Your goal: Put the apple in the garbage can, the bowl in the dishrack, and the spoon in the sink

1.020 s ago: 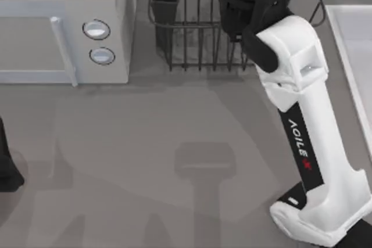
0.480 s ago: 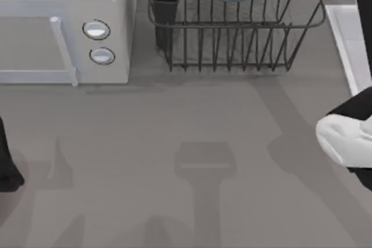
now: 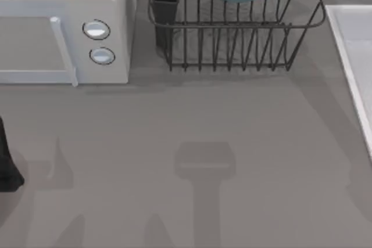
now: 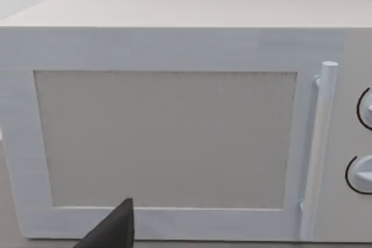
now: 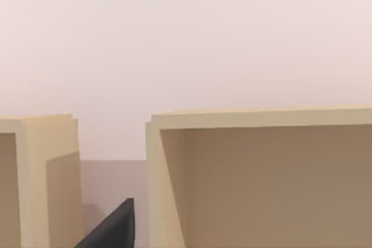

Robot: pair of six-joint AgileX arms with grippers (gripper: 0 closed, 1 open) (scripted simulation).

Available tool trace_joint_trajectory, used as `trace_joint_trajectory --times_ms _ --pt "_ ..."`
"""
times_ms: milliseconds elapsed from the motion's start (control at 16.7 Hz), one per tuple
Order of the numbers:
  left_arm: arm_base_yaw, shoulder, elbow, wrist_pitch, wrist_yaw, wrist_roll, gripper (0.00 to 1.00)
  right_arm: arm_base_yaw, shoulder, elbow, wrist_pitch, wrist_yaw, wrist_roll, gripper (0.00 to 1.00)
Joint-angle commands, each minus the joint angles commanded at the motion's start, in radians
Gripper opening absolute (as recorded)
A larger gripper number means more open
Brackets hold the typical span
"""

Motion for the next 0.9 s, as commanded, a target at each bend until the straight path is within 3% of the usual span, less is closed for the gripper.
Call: trace_joint_trajectory --times_ms 480,900 --pt "0.000 0.000 0.000 0.000 0.000 0.000 1.00 -0.196 -0.926 -1.357 0.151 -0.168 -0.034 1.00" --pt "0.000 0.000 0.000 0.000 0.000 0.000 1.00 -0.349 -1.498 -2.113 0.233 -0.243 0.001 1.00"
